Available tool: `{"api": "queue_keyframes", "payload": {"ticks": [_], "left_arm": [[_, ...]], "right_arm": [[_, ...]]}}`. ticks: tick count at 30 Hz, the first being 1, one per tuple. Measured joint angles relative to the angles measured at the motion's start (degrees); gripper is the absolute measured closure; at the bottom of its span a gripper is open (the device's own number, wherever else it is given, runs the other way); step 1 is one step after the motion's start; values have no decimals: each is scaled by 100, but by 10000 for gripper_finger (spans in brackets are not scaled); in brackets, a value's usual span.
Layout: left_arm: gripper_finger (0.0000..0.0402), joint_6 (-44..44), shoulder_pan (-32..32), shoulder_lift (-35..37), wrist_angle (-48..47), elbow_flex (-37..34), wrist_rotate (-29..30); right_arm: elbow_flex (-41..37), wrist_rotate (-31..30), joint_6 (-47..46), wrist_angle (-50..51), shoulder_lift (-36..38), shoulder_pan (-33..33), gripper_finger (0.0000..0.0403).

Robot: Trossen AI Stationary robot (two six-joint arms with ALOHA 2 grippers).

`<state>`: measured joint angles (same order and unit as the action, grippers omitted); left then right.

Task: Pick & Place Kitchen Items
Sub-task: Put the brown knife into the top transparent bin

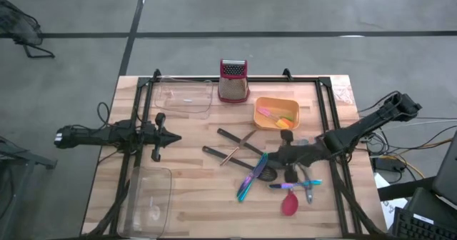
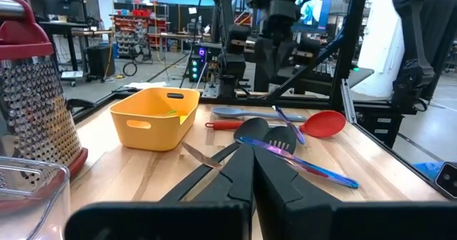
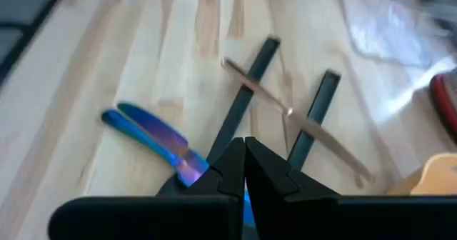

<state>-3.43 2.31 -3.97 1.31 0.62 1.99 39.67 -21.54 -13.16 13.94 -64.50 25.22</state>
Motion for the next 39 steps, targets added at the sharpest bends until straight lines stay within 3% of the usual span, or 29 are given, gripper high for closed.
{"api": "queue_keyframes", "payload": {"ticks": [6, 11, 13, 15, 19, 26, 30, 39], "left_arm": [[396, -456, -2, 1, 679, 0, 62], [396, -1118, 0, 7, 2336, 0, 112], [396, -1448, -11, -11, 3053, 0, 437], [396, -1382, -15, -26, 3366, 65, 1152], [396, -1192, -7, -336, 2780, 449, 1830], [396, -2935, -9, -2224, 707, 1650, 2017], [385, -2965, -11, -3570, 400, 2431, 1929], [242, -2980, -9, -6367, -319, 4649, 1525]], "right_arm": [[-558, -9, 288, -699, 641, -33, 394], [-764, -14, 284, -1160, 860, -36, 394], [-821, -10, 285, -1333, 861, -34, 394], [-837, -9, 322, -1483, 828, -36, 394], [-840, -107, 596, -1585, 740, -38, 394], [-931, -54, 860, -1869, 824, -27, 394], [-1196, 88, 1144, -2374, 1040, -80, 394], [-1734, 61, 715, -2370, 1893, -138, 394]]}}
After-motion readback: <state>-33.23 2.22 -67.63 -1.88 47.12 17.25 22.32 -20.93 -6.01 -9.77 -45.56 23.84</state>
